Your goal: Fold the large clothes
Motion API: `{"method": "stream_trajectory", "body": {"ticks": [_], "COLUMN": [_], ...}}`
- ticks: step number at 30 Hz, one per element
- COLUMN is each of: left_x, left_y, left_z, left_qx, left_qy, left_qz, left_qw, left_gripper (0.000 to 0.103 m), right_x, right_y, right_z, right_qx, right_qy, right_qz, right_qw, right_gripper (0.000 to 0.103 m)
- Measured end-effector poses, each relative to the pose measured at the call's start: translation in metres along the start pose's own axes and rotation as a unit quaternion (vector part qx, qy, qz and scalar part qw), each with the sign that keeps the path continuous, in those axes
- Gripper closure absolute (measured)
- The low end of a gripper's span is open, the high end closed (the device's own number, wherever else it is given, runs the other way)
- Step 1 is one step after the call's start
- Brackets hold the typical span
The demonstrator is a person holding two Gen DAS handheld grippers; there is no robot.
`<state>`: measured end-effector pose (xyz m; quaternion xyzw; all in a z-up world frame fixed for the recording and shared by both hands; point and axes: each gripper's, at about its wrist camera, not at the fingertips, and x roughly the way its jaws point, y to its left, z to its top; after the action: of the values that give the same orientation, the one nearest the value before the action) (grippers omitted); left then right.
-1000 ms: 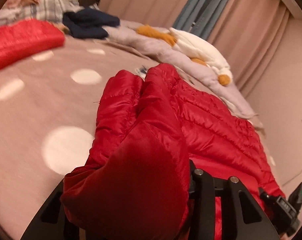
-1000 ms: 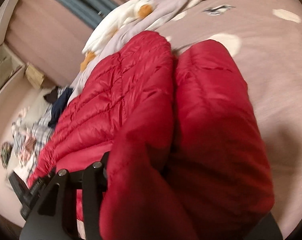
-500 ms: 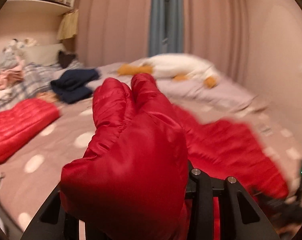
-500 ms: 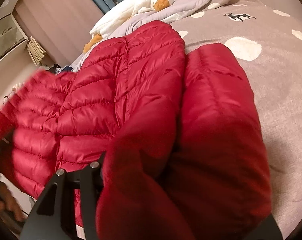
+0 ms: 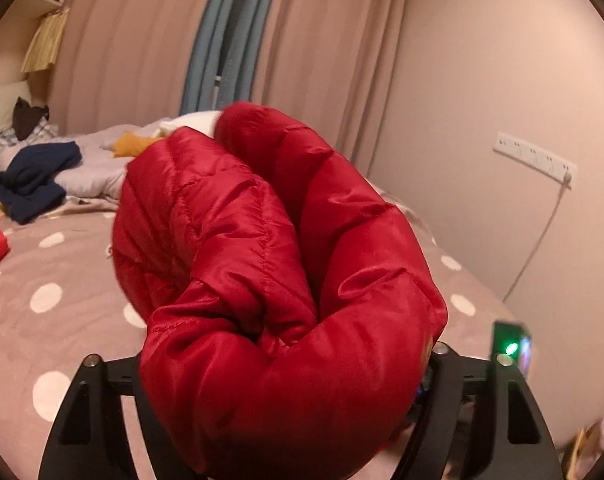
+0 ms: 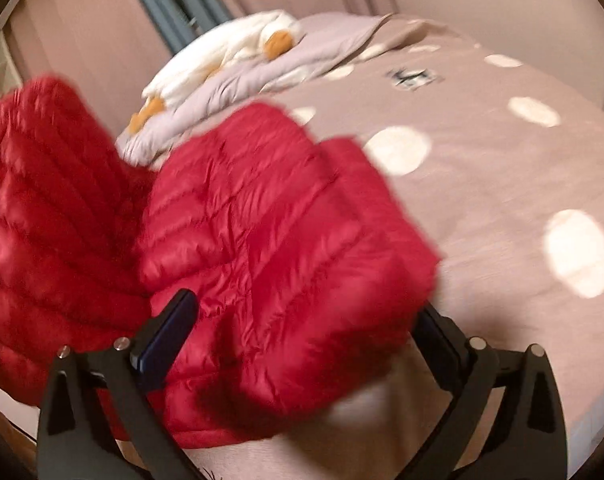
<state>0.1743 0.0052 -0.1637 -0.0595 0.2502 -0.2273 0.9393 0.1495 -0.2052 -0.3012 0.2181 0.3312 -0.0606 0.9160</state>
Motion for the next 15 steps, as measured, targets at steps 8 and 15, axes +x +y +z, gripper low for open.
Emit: {"method": "stream_trajectory", "body": {"ticks": [8,15], "left_x": [0.005,0.062], "left_y": [-0.022,-0.038], "left_z": [0.003,-0.006], "left_qx": [0.019,-0.029], "left_qy": [0.013,0.104], "left_qz": [-0.02,-0.115], "left_qw": [0.9995,0.9874], "left_gripper": [0.012,0.006], "right_x": [-0.068,-0.127], "right_y": [-0.012,-0.022], "right_z": [0.021,0.03], "right_qx": [-0.015,0.002], "right_qy": [-0.086,-0.142], "right_qz": [-0.035,-0.041], "right_qw": [0.996,0.989], "right_gripper": [0.001,0.0]}}
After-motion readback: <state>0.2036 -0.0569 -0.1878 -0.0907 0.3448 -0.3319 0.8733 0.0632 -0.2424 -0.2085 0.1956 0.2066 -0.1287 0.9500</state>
